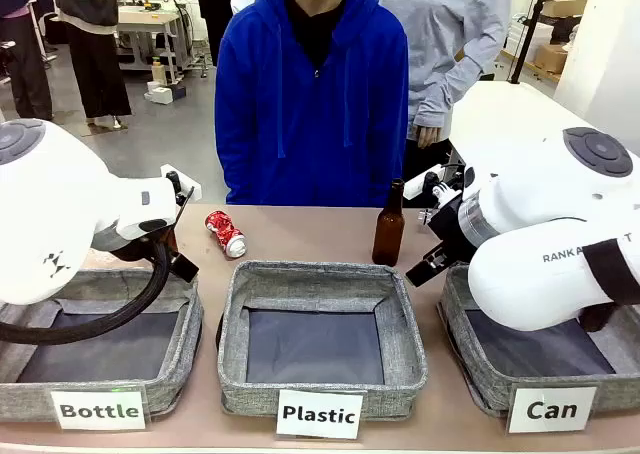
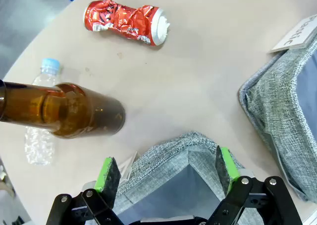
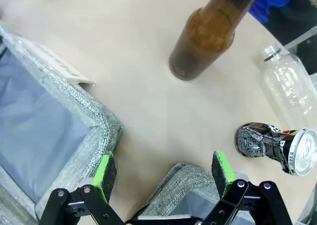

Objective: Sort the can waste into the basket.
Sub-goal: Pick up the can waste from the table and place it in the right Fabric basket.

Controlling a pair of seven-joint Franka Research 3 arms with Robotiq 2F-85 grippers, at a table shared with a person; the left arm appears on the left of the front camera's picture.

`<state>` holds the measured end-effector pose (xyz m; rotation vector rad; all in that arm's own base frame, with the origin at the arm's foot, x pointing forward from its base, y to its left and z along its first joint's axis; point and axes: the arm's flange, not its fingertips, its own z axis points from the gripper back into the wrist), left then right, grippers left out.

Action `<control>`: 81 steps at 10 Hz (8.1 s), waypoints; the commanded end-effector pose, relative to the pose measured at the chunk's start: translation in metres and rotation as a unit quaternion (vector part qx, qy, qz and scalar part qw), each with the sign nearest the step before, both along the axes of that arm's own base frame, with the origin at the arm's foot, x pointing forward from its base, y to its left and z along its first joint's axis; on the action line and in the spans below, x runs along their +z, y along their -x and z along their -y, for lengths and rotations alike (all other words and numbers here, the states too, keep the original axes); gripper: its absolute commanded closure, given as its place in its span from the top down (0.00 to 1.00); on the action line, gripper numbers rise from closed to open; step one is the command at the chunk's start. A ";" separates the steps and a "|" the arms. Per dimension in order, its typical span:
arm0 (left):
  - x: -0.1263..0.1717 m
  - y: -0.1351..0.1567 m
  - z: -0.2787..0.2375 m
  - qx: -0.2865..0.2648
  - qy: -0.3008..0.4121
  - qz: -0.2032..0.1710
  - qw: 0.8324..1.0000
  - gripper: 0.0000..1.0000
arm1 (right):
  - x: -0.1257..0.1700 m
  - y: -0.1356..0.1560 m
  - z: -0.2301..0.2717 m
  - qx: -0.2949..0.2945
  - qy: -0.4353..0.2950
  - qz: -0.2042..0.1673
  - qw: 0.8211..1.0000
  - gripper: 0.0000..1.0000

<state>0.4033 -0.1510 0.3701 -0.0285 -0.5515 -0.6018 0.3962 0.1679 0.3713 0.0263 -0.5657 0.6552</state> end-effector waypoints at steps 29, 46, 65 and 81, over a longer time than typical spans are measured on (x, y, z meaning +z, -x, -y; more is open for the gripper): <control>0.113 0.148 -0.192 -0.107 0.420 -0.087 0.897 1.00 | 0.144 0.111 0.197 -0.050 -0.377 -0.187 0.906 1.00; 0.038 0.115 -0.355 0.151 0.639 -0.077 0.750 1.00 | 0.029 0.147 0.409 -0.185 -0.672 -0.134 0.705 1.00; 0.211 0.063 -0.308 0.068 0.415 -0.176 0.890 1.00 | 0.029 0.147 0.409 -0.185 -0.672 -0.134 0.705 1.00; 0.168 0.094 -0.351 0.028 0.492 -0.225 0.841 1.00 | 0.029 0.147 0.409 -0.185 -0.672 -0.134 0.705 1.00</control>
